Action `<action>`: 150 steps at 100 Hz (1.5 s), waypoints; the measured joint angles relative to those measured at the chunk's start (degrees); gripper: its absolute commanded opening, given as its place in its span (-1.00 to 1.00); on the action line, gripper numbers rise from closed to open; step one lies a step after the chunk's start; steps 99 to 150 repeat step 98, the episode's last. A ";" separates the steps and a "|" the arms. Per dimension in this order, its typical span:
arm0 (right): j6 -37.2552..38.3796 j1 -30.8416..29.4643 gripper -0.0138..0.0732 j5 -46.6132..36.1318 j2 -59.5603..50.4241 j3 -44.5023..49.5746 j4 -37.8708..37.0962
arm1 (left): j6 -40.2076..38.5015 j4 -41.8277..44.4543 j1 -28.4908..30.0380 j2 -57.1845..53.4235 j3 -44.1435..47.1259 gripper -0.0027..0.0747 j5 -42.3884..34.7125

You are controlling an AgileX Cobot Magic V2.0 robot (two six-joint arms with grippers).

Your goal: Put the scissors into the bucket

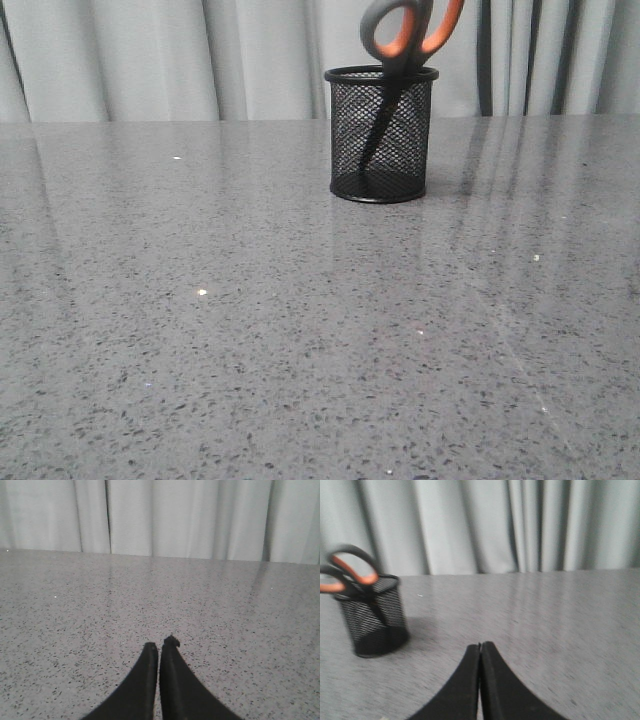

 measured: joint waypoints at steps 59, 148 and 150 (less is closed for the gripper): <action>12.54 -8.99 -0.79 9.86 -15.06 8.50 -16.25 | -0.06 0.00 0.00 0.00 0.00 -0.98 0.38; 12.65 -8.99 -0.79 9.53 -15.06 8.50 -16.40 | -0.06 0.00 0.00 0.00 0.00 -0.98 0.38; 12.65 -8.99 -0.79 9.53 -15.06 8.50 -16.40 | -0.06 0.00 0.00 0.00 0.00 -0.98 0.38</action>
